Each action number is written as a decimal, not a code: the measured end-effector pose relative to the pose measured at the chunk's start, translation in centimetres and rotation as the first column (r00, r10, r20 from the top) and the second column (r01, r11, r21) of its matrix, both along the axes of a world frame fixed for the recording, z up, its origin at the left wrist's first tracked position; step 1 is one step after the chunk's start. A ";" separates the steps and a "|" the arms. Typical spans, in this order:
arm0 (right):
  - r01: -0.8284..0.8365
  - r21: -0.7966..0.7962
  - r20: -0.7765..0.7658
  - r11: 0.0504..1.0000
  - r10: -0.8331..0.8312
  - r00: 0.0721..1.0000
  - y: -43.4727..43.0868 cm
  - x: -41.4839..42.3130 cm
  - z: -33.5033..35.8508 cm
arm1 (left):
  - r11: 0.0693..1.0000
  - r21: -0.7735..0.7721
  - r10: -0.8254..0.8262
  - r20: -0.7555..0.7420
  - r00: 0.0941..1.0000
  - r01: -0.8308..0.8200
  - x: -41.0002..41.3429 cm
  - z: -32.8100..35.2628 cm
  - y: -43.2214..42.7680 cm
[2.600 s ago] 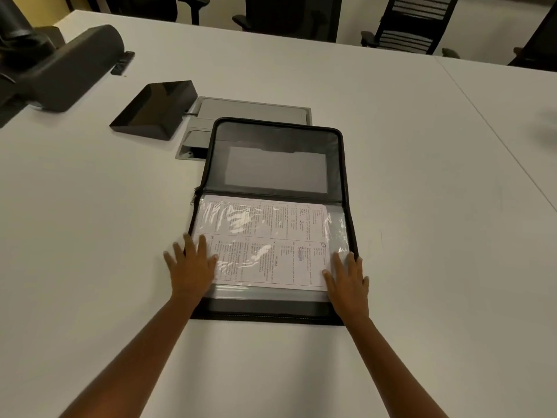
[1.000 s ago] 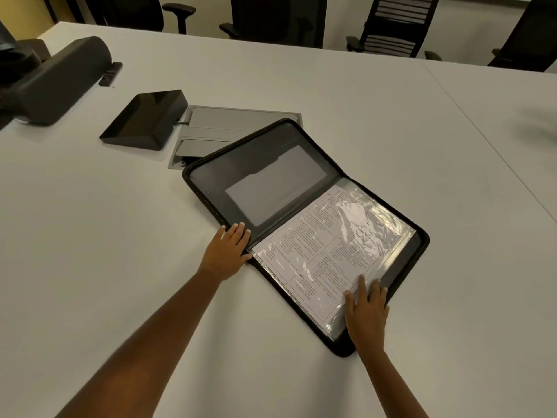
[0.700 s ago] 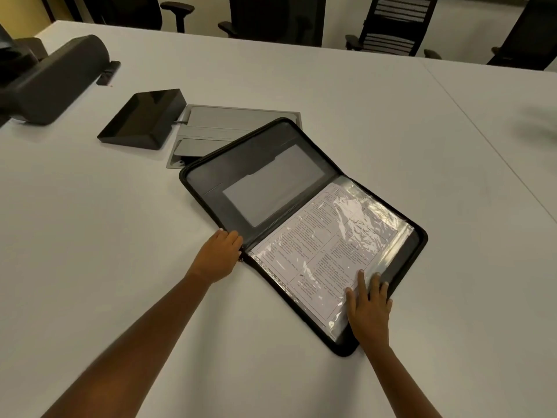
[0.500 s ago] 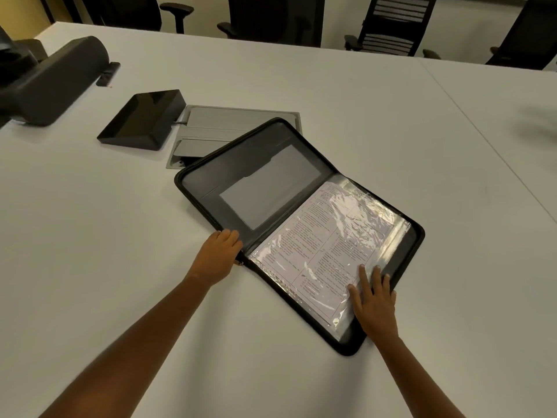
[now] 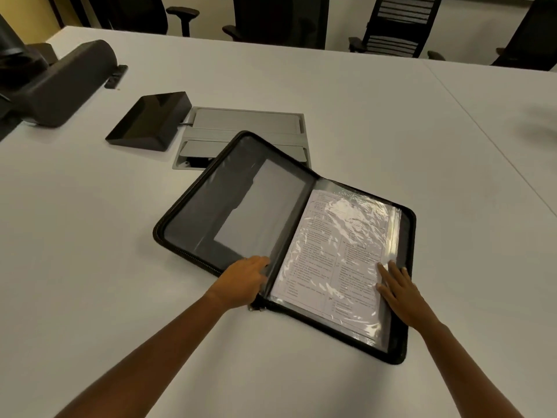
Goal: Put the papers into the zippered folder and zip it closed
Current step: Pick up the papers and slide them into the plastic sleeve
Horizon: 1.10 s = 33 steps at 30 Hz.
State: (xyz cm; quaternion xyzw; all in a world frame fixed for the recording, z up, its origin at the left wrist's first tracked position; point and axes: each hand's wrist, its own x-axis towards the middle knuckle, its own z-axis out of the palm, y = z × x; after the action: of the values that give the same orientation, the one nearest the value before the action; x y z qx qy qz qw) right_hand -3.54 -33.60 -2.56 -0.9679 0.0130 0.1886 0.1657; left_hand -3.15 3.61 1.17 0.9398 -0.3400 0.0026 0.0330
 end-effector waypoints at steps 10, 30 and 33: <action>0.377 0.256 0.184 0.890 -0.428 0.885 3.7 -4.0 -0.6 | 0.769 0.068 0.631 0.078 0.772 -0.636 5.5 1.4 7.8; 0.291 0.267 0.153 0.918 -0.339 0.928 2.8 -0.1 0.2 | 0.428 -0.188 0.882 -0.125 0.453 -0.884 -0.6 -0.7 10.3; 0.258 0.252 0.119 0.933 -0.294 0.948 3.0 1.2 0.6 | 0.386 -0.197 0.899 -0.137 0.415 -0.901 -2.3 -1.4 10.4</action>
State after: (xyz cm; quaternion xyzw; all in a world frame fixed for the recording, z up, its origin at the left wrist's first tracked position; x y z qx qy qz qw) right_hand -2.29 -30.65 -1.93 -0.9419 0.1141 0.0879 0.3035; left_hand -5.45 14.02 -0.23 0.9623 0.2255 0.0577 0.1408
